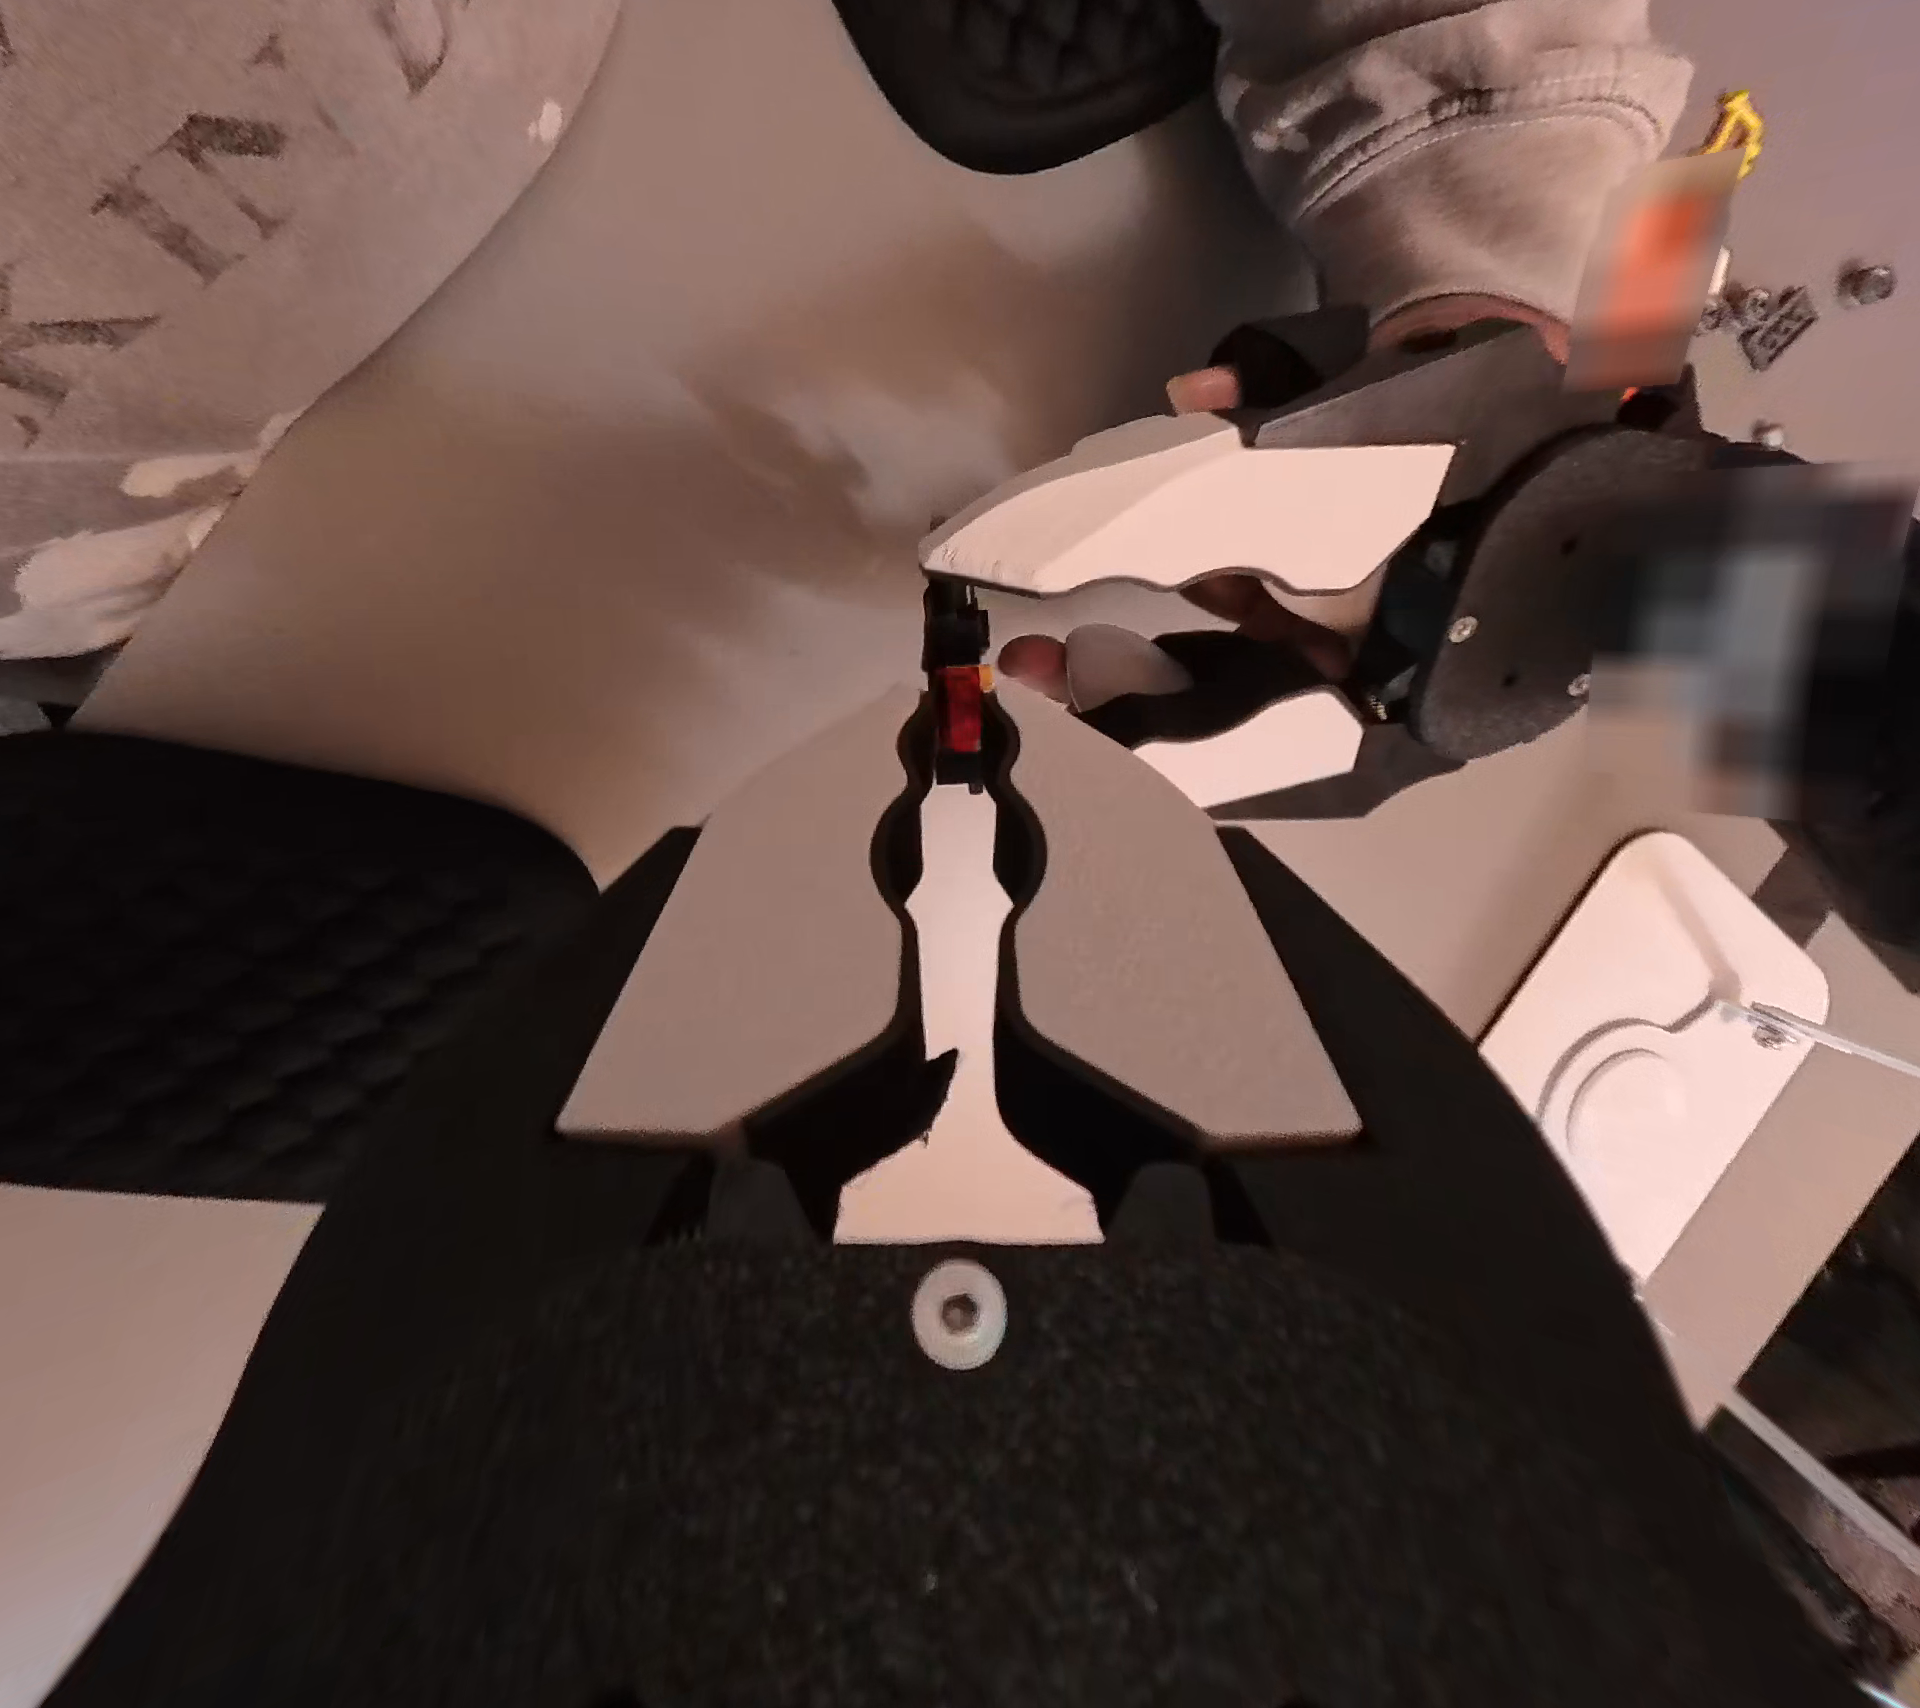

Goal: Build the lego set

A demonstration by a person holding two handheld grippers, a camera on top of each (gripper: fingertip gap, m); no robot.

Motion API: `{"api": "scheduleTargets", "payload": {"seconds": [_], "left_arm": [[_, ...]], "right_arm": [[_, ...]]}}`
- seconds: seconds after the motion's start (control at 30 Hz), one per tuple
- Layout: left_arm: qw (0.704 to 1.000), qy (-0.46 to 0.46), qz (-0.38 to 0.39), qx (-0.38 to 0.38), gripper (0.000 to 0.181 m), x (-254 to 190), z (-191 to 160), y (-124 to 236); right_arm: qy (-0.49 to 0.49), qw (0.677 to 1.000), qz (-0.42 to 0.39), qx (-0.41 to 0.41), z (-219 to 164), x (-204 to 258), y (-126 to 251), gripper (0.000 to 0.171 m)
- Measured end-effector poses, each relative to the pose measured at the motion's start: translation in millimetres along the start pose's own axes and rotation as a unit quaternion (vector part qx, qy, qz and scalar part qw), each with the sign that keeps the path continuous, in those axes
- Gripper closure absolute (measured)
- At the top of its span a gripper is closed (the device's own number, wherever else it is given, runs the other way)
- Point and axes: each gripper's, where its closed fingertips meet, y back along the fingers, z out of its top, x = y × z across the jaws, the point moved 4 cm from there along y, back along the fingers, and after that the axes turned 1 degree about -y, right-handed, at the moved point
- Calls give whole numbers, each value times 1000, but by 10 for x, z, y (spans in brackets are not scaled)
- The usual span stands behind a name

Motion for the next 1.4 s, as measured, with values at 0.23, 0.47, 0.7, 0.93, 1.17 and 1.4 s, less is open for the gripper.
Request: {"api": "scheduleTargets", "payload": {"seconds": [0.23, 0.47, 0.7, 0.93, 1.17, 1.4], "left_arm": [[1000, -7, -3, -9, 141, -29, -11, 12], [1000, -12, -13, -16, 141, -83, -33, 19], [1000, -20, -14, -16, 141, -111, -34, 23], [999, -19, -14, -23, 141, -102, -36, 42], [998, -31, 34, -33, 141, -51, -21, 182], [997, -38, 66, -31, 141, 35, -27, 187]], "right_arm": [[-1, 999, 32, 24, 48, -34, -13, 162], [-10, 998, 48, 29, 96, -61, -24, 162], [-33, 997, 68, 6, 133, -72, 11, 162], [-46, 997, 57, -9, 112, -74, 18, 163], [-128, 990, 11, -53, -189, 124, 129, 166], [-262, 965, 17, 1, -958, 906, -288, 164]]}}
